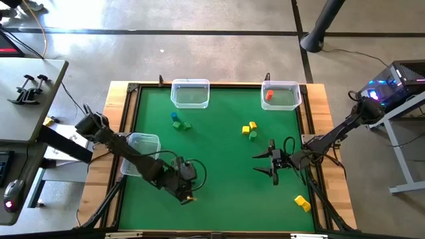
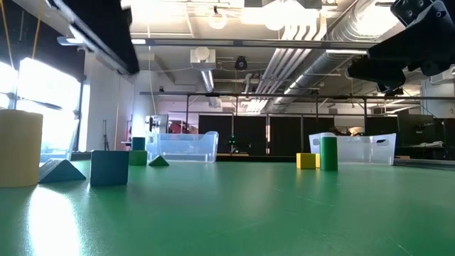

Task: Sort blocks by size
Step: Put the blue square block into the bottom transparent bin

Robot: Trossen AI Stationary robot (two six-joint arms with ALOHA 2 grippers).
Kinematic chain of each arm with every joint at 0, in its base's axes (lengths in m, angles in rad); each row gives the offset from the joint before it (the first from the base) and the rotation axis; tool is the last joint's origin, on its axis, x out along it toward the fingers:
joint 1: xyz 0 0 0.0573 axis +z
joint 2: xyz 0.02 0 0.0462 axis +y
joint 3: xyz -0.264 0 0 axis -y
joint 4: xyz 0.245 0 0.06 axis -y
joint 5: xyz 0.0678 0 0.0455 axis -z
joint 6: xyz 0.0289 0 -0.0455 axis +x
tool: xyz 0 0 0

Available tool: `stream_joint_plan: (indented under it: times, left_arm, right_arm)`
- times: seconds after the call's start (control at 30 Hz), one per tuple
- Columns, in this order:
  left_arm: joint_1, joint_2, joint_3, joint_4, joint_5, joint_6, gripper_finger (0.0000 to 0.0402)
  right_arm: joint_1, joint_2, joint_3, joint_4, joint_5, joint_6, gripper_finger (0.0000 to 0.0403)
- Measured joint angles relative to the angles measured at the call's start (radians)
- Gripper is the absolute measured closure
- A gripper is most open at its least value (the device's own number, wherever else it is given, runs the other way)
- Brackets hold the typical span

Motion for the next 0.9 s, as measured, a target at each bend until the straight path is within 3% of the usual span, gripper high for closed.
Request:
stream_joint_plan:
  times: [0.13, 0.4, 0.6, 0.9]
  left_arm:
    - [0.032, 0.012, -0.001, -0.034, 0.023, -0.132, 0.0255]
    - [0.106, 0.083, 0.0, -0.047, 0.19, -0.136, 0.0156]
    - [0.149, 0.181, -0.001, -0.058, 0.326, -0.108, 0.0149]
    - [0.158, 0.235, 0.0, -0.05, 0.328, -0.071, 0.0154]
  right_arm:
    - [0.0, 0.0, 0.0, -0.001, 0.0, 0.006, 0.0179]
    - [0.0, 0.0, 0.0, -0.006, 0.0, 0.03, 0.0179]
    - [0.0, 0.0, 0.0, -0.008, 0.0, 0.037, 0.0179]
    - [0.0, 0.0, 0.0, -0.006, 0.0, 0.037, 0.0179]
